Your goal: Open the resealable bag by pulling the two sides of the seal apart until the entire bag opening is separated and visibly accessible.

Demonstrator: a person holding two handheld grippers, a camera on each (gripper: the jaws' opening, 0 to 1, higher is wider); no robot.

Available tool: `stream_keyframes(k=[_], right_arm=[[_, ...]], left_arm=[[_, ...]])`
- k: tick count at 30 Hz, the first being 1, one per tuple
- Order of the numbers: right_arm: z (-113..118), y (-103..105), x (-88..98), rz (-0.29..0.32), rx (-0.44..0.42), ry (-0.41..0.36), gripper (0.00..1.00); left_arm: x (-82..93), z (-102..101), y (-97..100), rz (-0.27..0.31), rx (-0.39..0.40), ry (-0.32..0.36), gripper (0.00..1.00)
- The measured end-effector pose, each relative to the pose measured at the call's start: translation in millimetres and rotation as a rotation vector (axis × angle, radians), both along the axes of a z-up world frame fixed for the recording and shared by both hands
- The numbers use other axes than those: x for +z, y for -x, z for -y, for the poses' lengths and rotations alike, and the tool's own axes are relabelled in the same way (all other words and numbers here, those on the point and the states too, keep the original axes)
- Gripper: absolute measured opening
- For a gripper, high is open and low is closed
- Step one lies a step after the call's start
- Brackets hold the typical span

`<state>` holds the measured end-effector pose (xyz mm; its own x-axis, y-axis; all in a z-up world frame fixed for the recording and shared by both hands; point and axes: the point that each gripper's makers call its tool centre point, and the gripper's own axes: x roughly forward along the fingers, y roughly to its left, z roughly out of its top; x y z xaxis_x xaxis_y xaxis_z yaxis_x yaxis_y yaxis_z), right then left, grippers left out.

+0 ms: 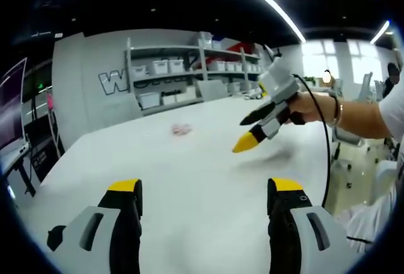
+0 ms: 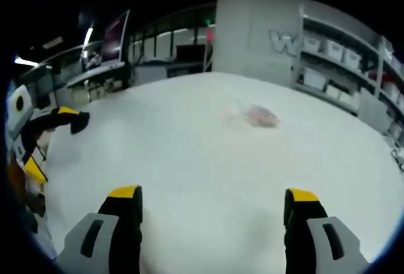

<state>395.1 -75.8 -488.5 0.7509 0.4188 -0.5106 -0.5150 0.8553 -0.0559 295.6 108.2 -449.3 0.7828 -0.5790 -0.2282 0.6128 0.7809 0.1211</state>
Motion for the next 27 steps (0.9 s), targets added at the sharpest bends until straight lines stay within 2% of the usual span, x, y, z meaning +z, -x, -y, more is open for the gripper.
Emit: stream_keyframes(k=[27], right_arm=[[2,12,-0.8,0.008,-0.007,-0.027,0.94]], left_arm=[[3.0,1,-1.7,0.008,0.002,0.008,0.81]])
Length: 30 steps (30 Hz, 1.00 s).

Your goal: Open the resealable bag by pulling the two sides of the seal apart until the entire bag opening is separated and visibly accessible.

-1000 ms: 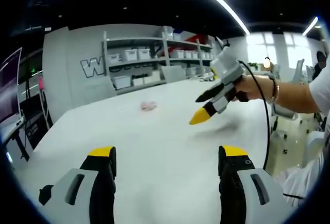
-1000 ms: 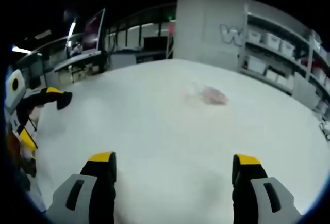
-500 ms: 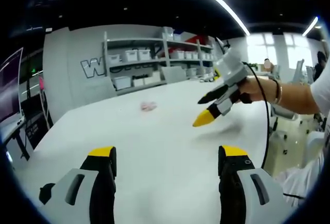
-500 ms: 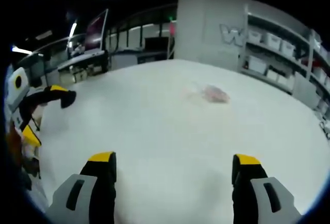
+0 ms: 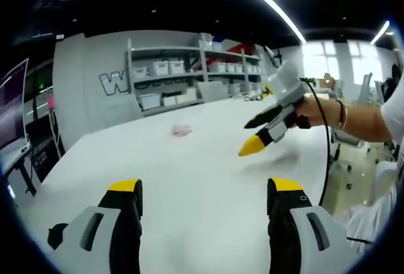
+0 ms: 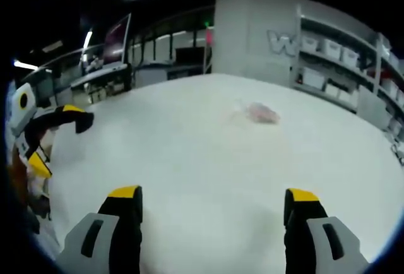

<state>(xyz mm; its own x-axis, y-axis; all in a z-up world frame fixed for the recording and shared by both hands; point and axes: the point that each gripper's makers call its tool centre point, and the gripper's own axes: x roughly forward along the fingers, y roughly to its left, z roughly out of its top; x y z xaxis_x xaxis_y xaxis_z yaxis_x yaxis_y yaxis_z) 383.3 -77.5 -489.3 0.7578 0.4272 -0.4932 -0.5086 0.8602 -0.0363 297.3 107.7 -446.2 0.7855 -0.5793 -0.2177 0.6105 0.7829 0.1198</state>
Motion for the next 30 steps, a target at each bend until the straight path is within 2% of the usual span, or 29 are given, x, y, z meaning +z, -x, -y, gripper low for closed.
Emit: stream_keyframes(k=[22,30], right_arm=[[-7,22,3.7,0.027,0.011,-0.036,0.94],[-6,23,4.7,0.036,0.008,-0.043,0.94]], left_arm=[[2.2,-2,0.7,0.007,0.001,0.001,0.81],[2.9,-2,-0.3,0.012,-0.001,0.0,0.81]])
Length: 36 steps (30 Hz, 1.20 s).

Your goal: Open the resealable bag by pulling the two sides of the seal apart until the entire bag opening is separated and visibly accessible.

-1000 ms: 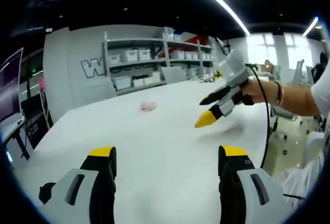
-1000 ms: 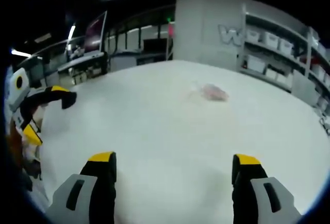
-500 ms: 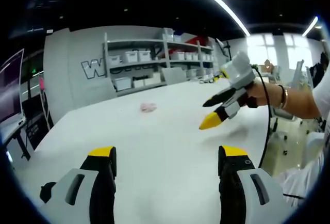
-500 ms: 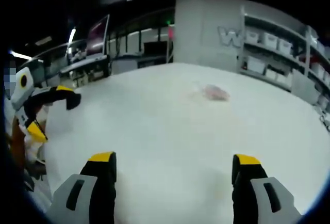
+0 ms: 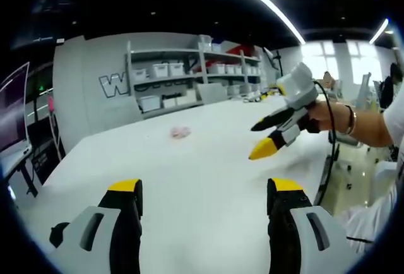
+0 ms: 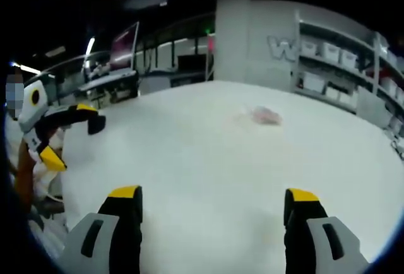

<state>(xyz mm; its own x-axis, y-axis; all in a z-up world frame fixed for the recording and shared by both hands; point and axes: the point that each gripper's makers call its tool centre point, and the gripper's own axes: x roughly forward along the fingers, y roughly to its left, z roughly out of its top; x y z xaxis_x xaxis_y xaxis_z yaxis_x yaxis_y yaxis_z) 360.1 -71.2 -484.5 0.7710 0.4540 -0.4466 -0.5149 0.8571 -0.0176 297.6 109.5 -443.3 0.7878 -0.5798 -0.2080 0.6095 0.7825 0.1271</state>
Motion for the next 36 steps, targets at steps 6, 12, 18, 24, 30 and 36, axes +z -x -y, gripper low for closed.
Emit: stream_keyframes(k=[6,12,18,24,30,36], right_arm=[[-2,1,-0.7,0.008,-0.002,-0.017,0.94],[1,1,-0.2,0.016,-0.013,-0.032,0.94],[2,4,2.5,0.032,-0.017,-0.031,0.94],[3,5,4.7,0.044,-0.024,-0.038,0.94],[3,7,10.5,0.066,-0.028,-0.046,0.94],[0,8,17.0,0.084,-0.028,-0.064,0.95]], left_arm=[[-0.3,-1,-1.5,0.001,0.002,0.0,0.81],[1.5,-2,-2.2,0.005,0.001,-0.004,0.81],[0.5,-1,-1.9,0.003,-0.003,-0.008,0.81],[1.6,-1,-1.1,0.007,-0.006,-0.012,0.8],[1.6,-1,-0.6,0.008,-0.008,-0.018,0.8],[2.3,-1,-0.3,0.014,-0.008,-0.016,0.8]])
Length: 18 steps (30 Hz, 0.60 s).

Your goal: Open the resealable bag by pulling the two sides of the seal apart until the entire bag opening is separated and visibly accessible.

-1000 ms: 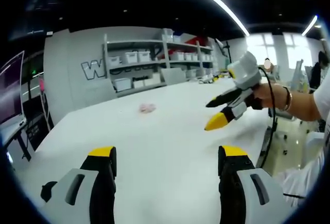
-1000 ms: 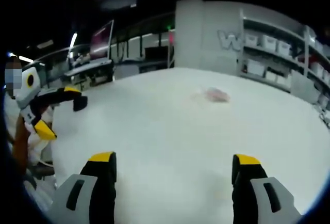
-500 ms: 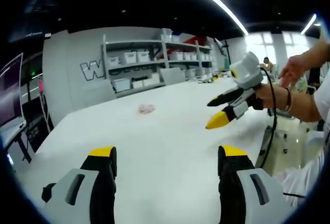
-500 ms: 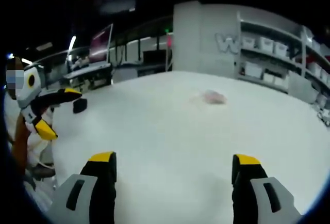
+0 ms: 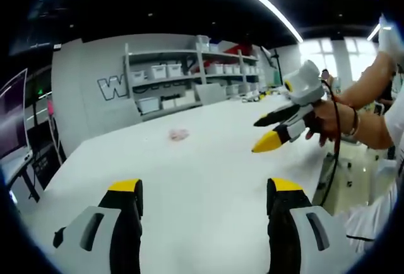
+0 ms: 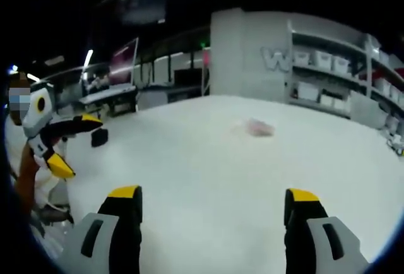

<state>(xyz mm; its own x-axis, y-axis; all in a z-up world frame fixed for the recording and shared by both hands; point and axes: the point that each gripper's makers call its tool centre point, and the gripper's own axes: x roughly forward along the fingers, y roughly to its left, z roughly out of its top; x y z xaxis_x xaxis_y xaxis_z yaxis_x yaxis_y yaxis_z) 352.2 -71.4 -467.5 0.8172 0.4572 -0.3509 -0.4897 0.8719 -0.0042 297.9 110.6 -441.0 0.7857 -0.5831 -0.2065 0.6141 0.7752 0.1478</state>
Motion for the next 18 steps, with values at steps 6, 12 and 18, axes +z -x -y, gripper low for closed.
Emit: stream_keyframes(k=[6,12,18], right_arm=[[13,1,-3.0,0.005,-0.019,0.007,0.94],[22,3,10.0,0.049,-0.037,-0.002,0.94],[34,6,8.7,0.043,-0.053,0.009,0.94]], left_arm=[[-2.1,-1,0.0,-0.002,0.002,0.003,0.8],[-4.1,2,-0.5,-0.007,-0.003,0.002,0.8],[-3.1,5,-1.3,-0.005,-0.008,0.002,0.8]])
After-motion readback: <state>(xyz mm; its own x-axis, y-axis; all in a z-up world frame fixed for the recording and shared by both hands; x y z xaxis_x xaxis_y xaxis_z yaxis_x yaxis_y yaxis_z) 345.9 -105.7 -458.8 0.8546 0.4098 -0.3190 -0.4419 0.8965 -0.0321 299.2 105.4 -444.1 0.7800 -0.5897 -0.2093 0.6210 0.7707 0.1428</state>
